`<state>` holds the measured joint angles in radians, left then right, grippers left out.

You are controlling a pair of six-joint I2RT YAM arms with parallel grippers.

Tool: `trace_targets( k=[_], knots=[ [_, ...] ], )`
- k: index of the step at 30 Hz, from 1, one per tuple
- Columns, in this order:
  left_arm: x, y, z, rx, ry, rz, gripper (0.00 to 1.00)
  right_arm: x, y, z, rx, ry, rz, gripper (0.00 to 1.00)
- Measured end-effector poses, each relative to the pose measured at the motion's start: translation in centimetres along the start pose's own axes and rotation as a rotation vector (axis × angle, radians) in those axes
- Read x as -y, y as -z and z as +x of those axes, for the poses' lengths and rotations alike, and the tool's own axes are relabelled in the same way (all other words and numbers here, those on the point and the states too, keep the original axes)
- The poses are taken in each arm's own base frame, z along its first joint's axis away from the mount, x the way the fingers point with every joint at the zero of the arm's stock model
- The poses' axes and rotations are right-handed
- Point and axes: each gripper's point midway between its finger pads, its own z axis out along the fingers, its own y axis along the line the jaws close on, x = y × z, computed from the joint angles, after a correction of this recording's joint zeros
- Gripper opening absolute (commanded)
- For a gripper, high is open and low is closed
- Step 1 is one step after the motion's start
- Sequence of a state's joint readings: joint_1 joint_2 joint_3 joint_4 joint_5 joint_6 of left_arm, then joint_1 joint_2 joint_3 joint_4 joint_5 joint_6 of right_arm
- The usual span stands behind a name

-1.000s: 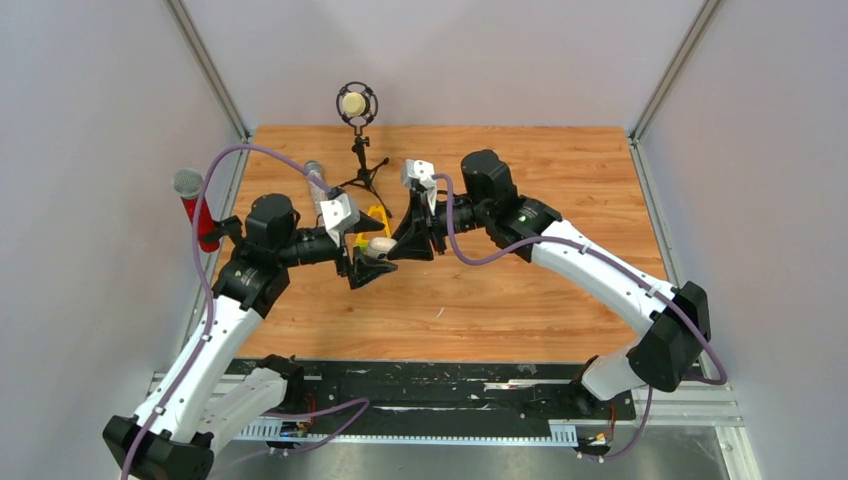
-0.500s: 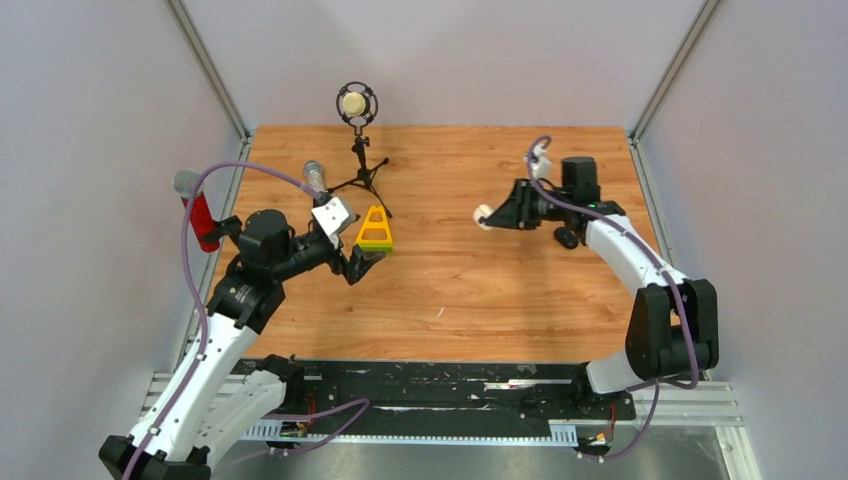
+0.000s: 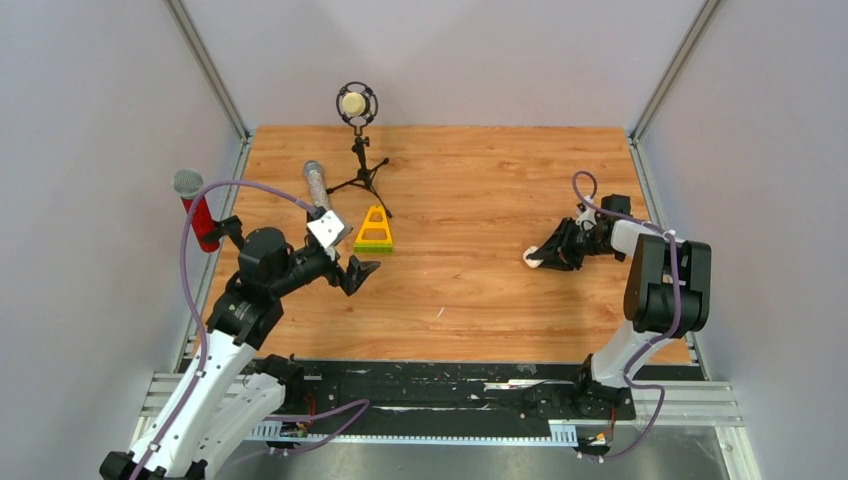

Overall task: Insert the wireless bluetooth earbuds into the charging case
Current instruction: Place the charging case at the center of the board, then reset both arms

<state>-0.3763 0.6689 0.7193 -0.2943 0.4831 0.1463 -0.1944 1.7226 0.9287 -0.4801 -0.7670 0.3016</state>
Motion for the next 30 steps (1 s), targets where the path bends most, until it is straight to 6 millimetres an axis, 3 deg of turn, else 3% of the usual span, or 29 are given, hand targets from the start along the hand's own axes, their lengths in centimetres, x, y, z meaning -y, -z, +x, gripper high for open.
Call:
trace_targets(
  k=[3,8,14,17,21,24,26,30],
  knots=[
    [0.0,0.3,-0.1,0.010,-0.002,-0.009,1.00,1.3,-0.2,0.3,-0.014,-0.023,0.044,0.04],
    [-0.1,0.3,0.5,0.003,0.005,-0.020,1.00,1.8,0.2,0.0,-0.009,-0.041,0.065,0.42],
    [-0.4,0.1,1.3,-0.007,0.020,-0.043,1.00,3.2,0.7,-0.6,0.023,-0.059,0.167,0.71],
    [-1.0,0.0,1.3,-0.001,0.015,-0.073,1.00,3.2,1.6,-1.4,0.066,-0.033,0.223,0.95],
    [-2.8,-0.1,2.4,-0.020,0.002,-0.172,1.00,2.9,3.5,-2.4,0.140,0.009,0.315,1.00],
    [-5.4,0.3,4.0,-0.050,-0.010,-0.325,1.00,1.2,5.6,-3.4,0.236,0.085,0.367,1.00],
    [-7.5,0.9,5.4,-0.074,-0.002,-0.455,1.00,-1.0,7.1,-3.9,0.320,0.175,0.388,1.00],
    [-11.5,2.9,8.7,-0.118,0.023,-0.711,1.00,-7.7,9.1,-3.7,0.547,0.462,0.321,1.00]
  ],
)
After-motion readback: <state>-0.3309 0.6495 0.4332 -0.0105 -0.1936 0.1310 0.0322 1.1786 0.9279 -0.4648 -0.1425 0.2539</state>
